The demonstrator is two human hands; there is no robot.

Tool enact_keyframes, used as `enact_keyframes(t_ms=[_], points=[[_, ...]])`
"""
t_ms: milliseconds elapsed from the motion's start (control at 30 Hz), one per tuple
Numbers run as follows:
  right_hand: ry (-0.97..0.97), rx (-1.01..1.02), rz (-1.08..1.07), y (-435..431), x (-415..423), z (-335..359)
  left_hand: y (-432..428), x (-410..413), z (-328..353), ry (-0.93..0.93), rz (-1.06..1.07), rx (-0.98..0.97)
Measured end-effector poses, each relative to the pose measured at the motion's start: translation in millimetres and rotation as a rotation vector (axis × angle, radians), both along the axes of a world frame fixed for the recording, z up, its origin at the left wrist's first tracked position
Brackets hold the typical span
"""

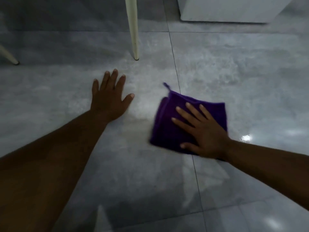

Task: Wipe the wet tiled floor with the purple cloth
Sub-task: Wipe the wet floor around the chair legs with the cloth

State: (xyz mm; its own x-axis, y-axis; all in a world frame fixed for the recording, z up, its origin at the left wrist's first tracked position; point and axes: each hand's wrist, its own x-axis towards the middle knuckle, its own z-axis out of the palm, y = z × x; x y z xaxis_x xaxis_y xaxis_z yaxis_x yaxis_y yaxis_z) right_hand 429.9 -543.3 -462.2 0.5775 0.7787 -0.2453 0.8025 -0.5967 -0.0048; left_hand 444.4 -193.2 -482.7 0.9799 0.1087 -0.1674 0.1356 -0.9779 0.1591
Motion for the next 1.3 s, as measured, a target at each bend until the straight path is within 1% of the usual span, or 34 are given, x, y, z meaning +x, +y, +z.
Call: enact_keyframes(t_ms=[67,100,200,267,333,367,400,467,533,600,667,700,767,833,900,1000,1067,1133,1167,1233,1300], points=[[0.013,-0.02,-0.118,-60.1,-16.0,5.1,6.4,3.8,10.8,0.081,-0.029,-0.051],[0.021,-0.048,-0.214,-87.8,-19.9,8.7,9.1,0.6,17.8,0.084,-0.046,-0.082],[0.05,-0.102,-0.54,-131.0,-5.7,19.6,-0.3,-31.6,29.7,-0.061,-0.131,-0.137],[0.021,-0.063,-0.658,-117.1,12.8,16.9,-14.0,-71.5,25.1,-0.107,-0.183,-0.132],[-0.002,-0.009,-0.761,-83.2,33.2,13.5,-27.3,-105.0,17.5,-0.129,-0.17,-0.13],[-0.013,0.01,-0.773,-62.2,38.8,11.2,-31.1,-117.7,14.0,-0.117,-0.151,-0.123],[-0.022,0.018,-0.76,-40.6,39.6,9.5,-32.8,-128.7,10.5,-0.105,-0.134,-0.111],[-0.038,0.022,-0.663,0.0,26.1,6.1,-31.6,-144.9,8.3,-0.119,-0.093,-0.111],[-0.039,0.012,-0.475,33.3,-13.9,3.2,-22.4,-158.9,10.8,-0.161,-0.038,-0.135],[-0.004,-0.001,-0.244,47.3,-69.9,1.8,-9.8,-170.9,14.1,-0.164,-0.002,-0.132],[0.032,-0.039,-0.015,35.2,-126.1,2.0,5.6,-185.3,16.9,-0.147,0.014,-0.116],[0.051,-0.061,0.065,18.2,-145.4,2.7,12.9,-193.0,17.6,-0.136,0.022,-0.109],[0.07,-0.104,0.153,-22.8,-156.1,7.5,28.7,-213.0,17.1,-0.11,0.043,-0.096],[0.075,-0.171,0.155,-53.6,-133.6,14.5,38.9,-232.7,13.4,-0.088,0.048,-0.074],[0.07,-0.193,0.021,-56.6,-99.4,18.4,43.0,-249.8,11.0,-0.077,0.035,-0.067],[0.04,-0.095,-0.274,-2.0,-58.8,18.7,41.9,-256.1,12.4,-0.068,0.038,-0.093],[0.012,-0.042,-0.362,61.4,-50.0,13.5,41.7,-254.4,17.9,-0.088,0.062,-0.141],[-0.011,-0.007,-0.339,132.3,-59.4,8.0,46.1,-256.1,23.2,-0.138,0.104,-0.174],[-0.015,0.011,-0.29,164.3,-72.4,5.6,49.6,-257.3,24.8,-0.163,0.129,-0.181],[-0.009,0.052,-0.109,214.3,-117.6,1.5,61.6,-262.0,28.5,-0.187,0.192,-0.196],[0.037,0.082,0.139,235.8,-175.8,0.4,74.7,-268.5,30.4,-0.18,0.241,-0.198]])
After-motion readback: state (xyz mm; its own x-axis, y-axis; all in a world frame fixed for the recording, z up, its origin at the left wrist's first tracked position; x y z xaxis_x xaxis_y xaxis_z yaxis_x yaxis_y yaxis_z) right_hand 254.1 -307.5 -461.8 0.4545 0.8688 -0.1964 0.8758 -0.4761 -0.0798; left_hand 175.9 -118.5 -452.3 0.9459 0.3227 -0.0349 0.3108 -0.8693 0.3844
